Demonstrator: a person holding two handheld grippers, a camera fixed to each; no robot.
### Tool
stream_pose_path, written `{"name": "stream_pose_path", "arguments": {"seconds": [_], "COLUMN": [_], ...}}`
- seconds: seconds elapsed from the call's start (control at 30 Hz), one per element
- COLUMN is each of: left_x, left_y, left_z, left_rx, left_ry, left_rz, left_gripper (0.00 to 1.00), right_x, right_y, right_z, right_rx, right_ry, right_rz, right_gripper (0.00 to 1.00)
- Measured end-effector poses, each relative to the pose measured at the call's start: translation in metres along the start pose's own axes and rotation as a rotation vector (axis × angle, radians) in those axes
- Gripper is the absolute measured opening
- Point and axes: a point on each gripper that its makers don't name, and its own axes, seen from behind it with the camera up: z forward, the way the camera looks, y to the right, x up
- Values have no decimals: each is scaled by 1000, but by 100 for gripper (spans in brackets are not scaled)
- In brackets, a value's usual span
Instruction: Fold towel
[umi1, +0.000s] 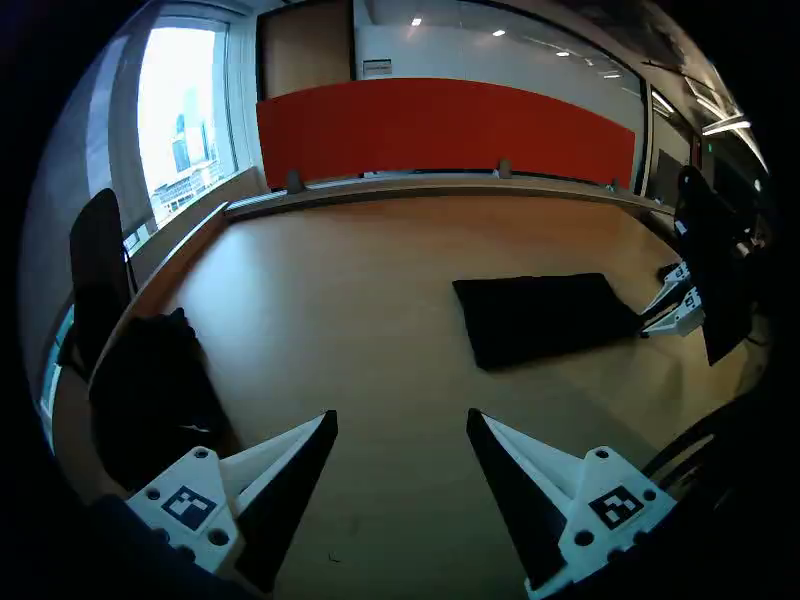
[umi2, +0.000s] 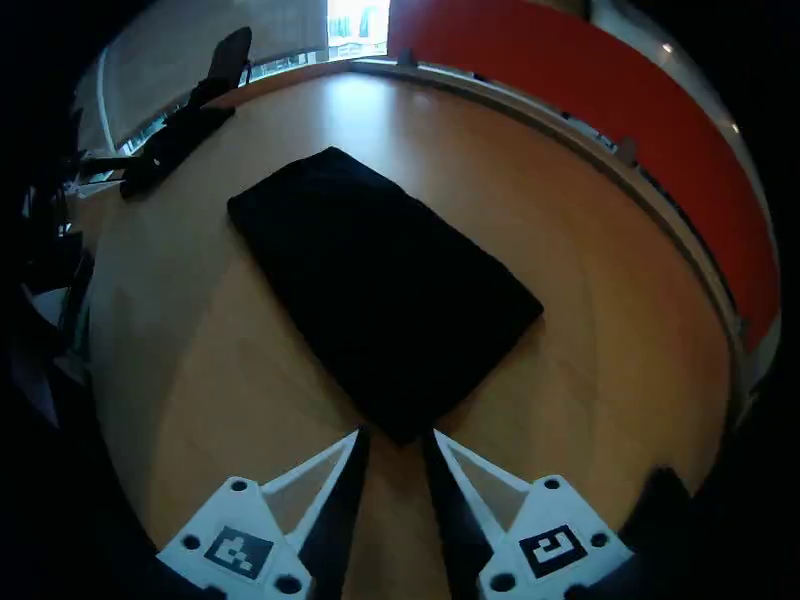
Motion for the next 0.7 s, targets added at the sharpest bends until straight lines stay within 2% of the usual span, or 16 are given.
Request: {"name": "stream_pose_path", "arguments": {"seconds": [0.17, 0.33, 0.7], "left_x": [4, 6, 9], "left_y": [2, 3, 1], "left_z": [-2, -4, -7], "left_rx": [-6, -5, 7], "left_ry": [11, 18, 30], "left_rz": [-8, -10, -25], "left_gripper": [96, 96, 96], "right_x": [-1, 0, 11], "right_y": [2, 4, 12], "right_z": [0, -1, -11], "right_rx": [1, -4, -27], "right_ry": [3, 8, 42], "right_rz": [9, 12, 10], "right_gripper": [23, 6, 5]}}
